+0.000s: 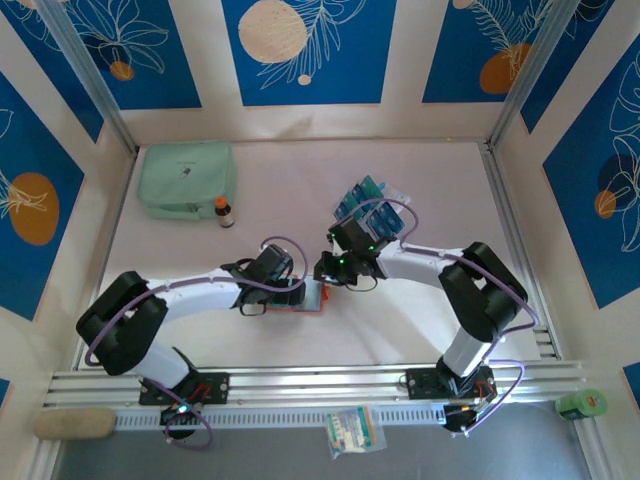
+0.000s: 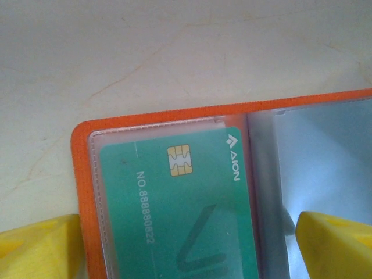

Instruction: Put the credit cards into the card holder

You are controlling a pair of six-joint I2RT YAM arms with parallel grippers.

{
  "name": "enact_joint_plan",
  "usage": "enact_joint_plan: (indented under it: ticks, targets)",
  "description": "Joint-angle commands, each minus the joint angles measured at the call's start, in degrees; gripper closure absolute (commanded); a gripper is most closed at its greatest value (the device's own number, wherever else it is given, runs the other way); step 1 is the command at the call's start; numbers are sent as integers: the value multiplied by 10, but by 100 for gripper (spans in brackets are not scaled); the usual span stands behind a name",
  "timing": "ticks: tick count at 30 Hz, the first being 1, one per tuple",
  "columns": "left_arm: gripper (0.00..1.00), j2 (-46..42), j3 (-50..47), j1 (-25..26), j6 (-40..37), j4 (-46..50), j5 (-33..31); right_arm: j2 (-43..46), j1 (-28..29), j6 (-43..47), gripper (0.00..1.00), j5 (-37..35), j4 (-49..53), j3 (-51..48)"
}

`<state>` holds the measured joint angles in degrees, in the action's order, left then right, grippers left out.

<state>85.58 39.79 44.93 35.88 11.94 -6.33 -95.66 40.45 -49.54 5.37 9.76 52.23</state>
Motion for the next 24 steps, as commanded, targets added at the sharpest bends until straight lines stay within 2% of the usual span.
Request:
enact_joint_plan:
  ticks: [1,9,19,24]
  targets:
    - [7,11,-15,8,0,-7,11,6,-2,-9,82,5,-6,-17]
    - [8,2,-16,8,1,-4,9,-8,8,-10,82,13,-20,-9]
    - [3,-36,0,8,0,2,11,-36,8,13,92,17,2,12]
    - [2,-35,11,8,-10,12,13,-52,9,15,94,24,0,18]
